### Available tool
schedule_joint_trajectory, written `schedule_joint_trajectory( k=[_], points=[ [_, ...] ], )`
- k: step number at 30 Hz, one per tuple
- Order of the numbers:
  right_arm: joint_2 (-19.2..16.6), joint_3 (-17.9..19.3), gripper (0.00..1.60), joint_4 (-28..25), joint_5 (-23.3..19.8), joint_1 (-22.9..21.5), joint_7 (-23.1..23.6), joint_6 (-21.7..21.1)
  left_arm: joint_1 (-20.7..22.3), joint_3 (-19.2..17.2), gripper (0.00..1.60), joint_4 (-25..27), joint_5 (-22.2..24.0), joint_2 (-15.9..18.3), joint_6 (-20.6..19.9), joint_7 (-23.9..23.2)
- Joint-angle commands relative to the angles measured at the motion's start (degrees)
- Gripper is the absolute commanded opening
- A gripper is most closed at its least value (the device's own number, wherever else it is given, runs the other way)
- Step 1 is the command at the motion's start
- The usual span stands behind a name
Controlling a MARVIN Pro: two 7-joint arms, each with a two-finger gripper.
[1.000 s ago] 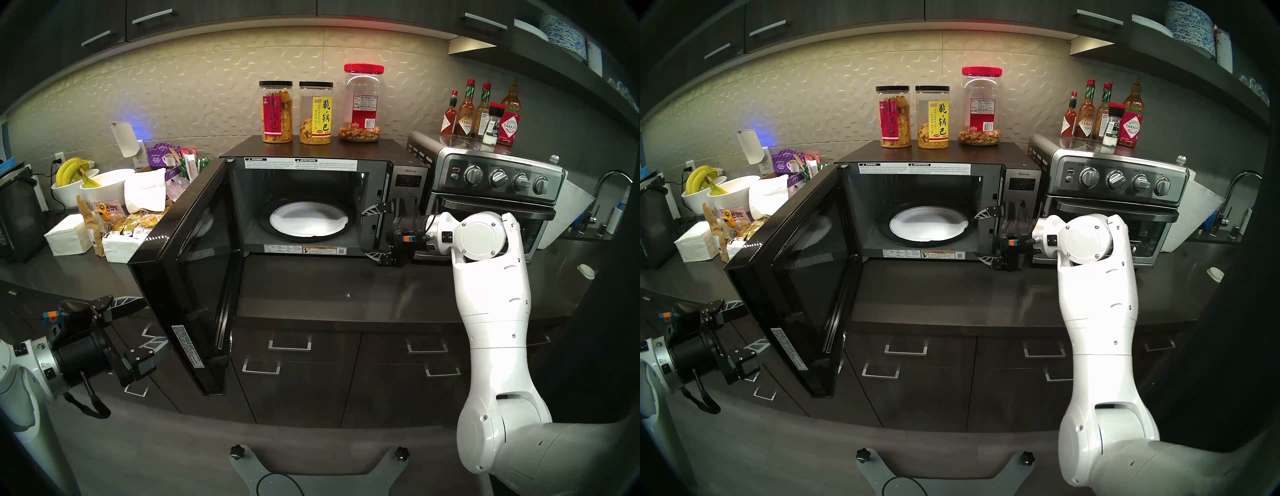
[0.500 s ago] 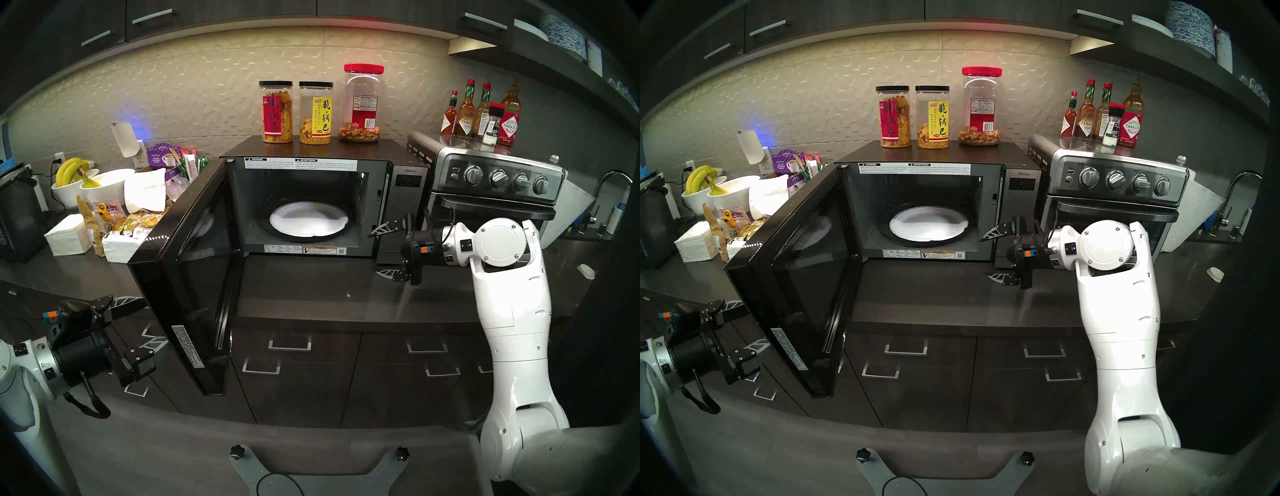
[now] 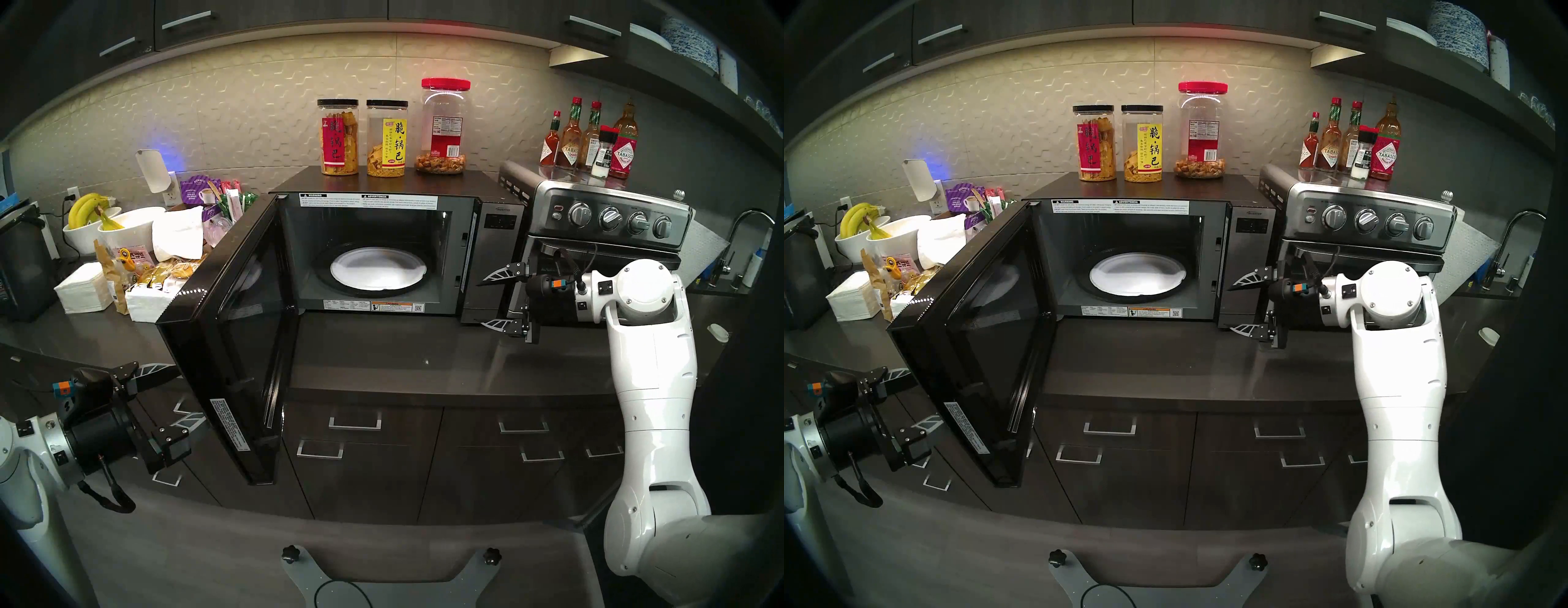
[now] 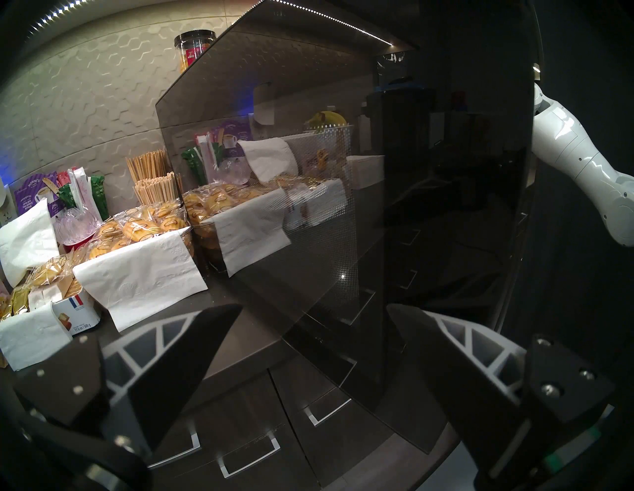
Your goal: Open the microwave, put the plate inside, and close the door
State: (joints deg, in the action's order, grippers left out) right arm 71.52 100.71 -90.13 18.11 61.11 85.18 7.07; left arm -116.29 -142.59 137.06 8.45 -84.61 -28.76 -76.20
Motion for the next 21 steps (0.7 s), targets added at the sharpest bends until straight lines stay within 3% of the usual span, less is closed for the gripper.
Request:
schedule_joint_trajectory(
  k=[1,3,5,6,10,21],
  points=[
    [-4.0,0.4,1.56,1.1,-6.3,0.5,-0.2,-5.5,-0.1,0.0,1.6,0.5,0.2,0.1,0.0,-0.4],
    [-5.8,-0.2,1.6,1.1,-7.3,1.5,-0.2,-9.5,-0.1,0.0,1.6,0.5,0.2,0.1,0.0,-0.4],
    [-7.0,0.1,1.6,1.7,-8.7,2.4,-0.2,-9.5,-0.1,0.0,1.6,0.5,0.2,0.1,0.0,-0.4],
    [-8.6,0.3,1.6,2.1,-10.4,3.1,-0.2,-12.2,-0.1,0.0,1.6,0.5,0.2,0.1,0.0,-0.4],
    [-11.0,2.0,1.6,2.6,-13.1,4.4,-0.2,-15.6,-0.1,0.0,1.6,0.5,0.2,0.1,0.0,-0.4],
    [-18.3,3.0,1.6,3.9,-22.1,8.3,-0.2,-19.9,-0.1,0.0,1.6,0.5,0.2,0.1,0.0,-0.4]
  ],
)
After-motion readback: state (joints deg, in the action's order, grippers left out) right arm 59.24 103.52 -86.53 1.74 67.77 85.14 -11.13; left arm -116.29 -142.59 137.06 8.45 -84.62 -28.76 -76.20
